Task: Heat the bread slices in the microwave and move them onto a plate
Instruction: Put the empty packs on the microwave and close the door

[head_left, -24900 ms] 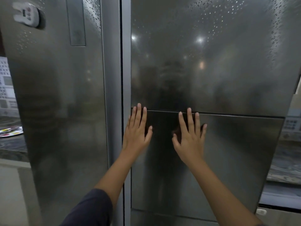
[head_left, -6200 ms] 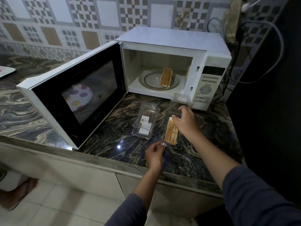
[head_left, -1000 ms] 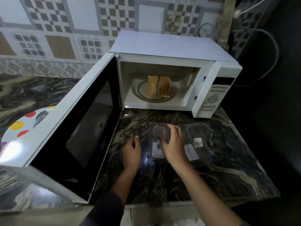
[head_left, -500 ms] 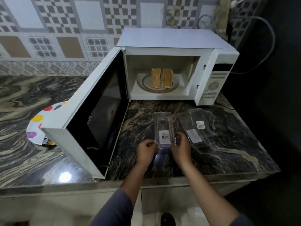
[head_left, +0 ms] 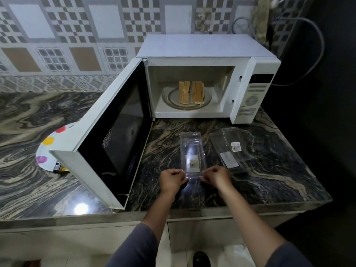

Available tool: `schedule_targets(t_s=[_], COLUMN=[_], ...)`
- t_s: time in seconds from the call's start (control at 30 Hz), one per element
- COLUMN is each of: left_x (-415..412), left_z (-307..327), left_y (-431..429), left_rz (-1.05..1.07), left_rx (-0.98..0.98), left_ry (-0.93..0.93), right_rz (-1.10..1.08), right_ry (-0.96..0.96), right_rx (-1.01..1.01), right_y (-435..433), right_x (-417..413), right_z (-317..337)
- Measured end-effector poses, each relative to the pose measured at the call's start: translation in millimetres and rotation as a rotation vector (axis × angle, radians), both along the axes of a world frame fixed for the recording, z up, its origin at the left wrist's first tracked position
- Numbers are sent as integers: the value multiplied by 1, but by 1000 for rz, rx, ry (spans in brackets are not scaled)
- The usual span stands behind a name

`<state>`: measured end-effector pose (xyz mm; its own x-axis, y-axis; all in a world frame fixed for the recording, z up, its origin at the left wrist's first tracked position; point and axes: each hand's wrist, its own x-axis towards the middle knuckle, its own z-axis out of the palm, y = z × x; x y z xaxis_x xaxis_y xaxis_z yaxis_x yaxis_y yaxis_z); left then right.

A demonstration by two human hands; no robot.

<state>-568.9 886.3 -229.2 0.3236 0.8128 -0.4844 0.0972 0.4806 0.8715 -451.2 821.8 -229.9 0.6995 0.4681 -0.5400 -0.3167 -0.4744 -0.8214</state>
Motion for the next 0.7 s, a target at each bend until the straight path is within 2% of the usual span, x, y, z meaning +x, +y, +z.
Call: schedule_targets(t_s=[0.3,0.53,0.7], left_x=[3,5,2], left_z=[0,-3,2], left_y=[6,13,11], left_rz=[-78,-90,-74], left_rx=[125,174,180], left_ry=[153,235,227], right_rz=[13,-35,10], right_ry=[100,212,200], right_rx=[-129,15,-26], right_y=[11,3,4], right_x=[4,-3,-6], right_z=[14,17,24])
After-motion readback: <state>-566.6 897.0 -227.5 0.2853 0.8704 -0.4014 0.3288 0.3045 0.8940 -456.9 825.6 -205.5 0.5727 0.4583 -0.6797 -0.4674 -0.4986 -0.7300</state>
